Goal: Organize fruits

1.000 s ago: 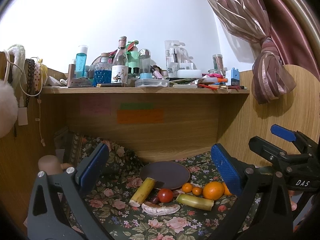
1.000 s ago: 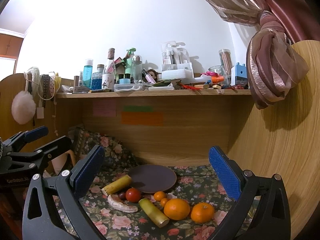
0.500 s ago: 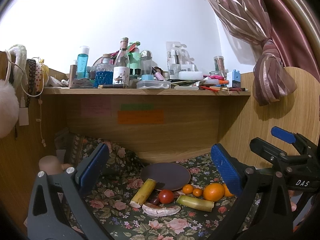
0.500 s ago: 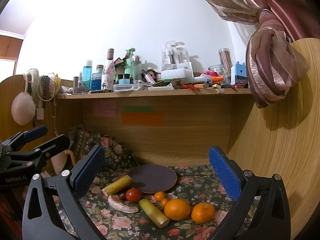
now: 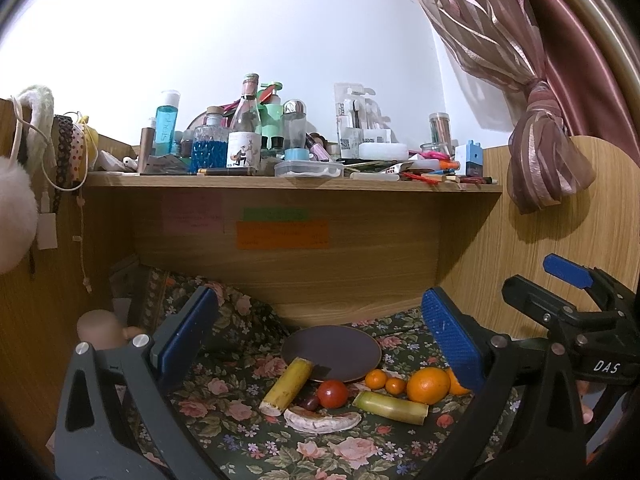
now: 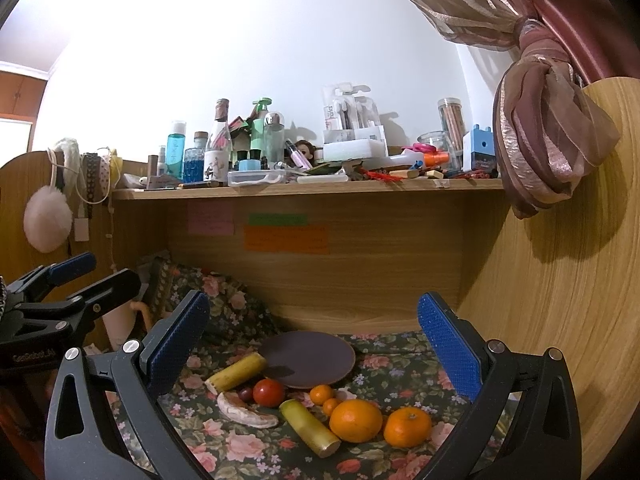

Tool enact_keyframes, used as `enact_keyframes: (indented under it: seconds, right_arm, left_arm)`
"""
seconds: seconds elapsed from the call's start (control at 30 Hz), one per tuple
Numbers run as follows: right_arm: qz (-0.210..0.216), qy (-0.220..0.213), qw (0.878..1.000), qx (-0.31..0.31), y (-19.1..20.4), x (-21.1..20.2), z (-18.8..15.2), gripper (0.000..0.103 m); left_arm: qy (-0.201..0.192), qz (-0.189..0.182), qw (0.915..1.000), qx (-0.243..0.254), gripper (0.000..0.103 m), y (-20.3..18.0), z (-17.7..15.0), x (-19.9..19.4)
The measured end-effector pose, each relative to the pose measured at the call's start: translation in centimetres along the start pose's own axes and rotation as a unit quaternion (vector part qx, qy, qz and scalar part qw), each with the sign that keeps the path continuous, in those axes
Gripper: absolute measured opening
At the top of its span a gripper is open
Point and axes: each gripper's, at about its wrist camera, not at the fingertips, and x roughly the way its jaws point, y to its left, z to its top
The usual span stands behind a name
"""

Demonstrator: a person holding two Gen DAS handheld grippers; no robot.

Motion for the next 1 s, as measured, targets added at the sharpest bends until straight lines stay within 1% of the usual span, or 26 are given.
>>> enact_keyframes:
  seconds: [0.37,0.5,0.63,0.77,0.9,1.0]
  right_arm:
    - [0.003,0.007,1.000,0.004,-0.3,0.7,-0.1,0.103]
    - [0.003,0.011,1.000,0.003,-0.4,1.3,-0.4,0.103]
    - [0.000,0.022,1.000,0.002,-0.7,2.1,-1.1,0.103]
    - [-0.014,0.050,0.999,0.001,-1.6,3.8,-2.5,0.103]
    - [-0.035,0.099,0.994,-0.001,-3.3,6.2,-4.6,0.103]
    - [-0.048,0.136,0.989,0.010,-5.0,7.8,-6.2,0.103]
  left_arm:
    - [0.007,-0.004,1.0000,-0.003,0.103,0.2,-0.1,0.8]
    - [0.020,-0.013,0.9997,-0.004,0.103,0.4,-0.5,1.7]
    - [0.043,-0.019,0.9988,-0.012,0.103,0.9,-1.5,3.2]
    - [0.077,-0.013,0.9968,-0.018,0.103,1.7,-3.1,5.3]
    - [0.118,-0.011,0.9927,-0.024,0.103,2.7,-4.9,7.8]
    - [0.153,-0.008,0.9877,-0.030,0.103,3.6,-6.5,9.8]
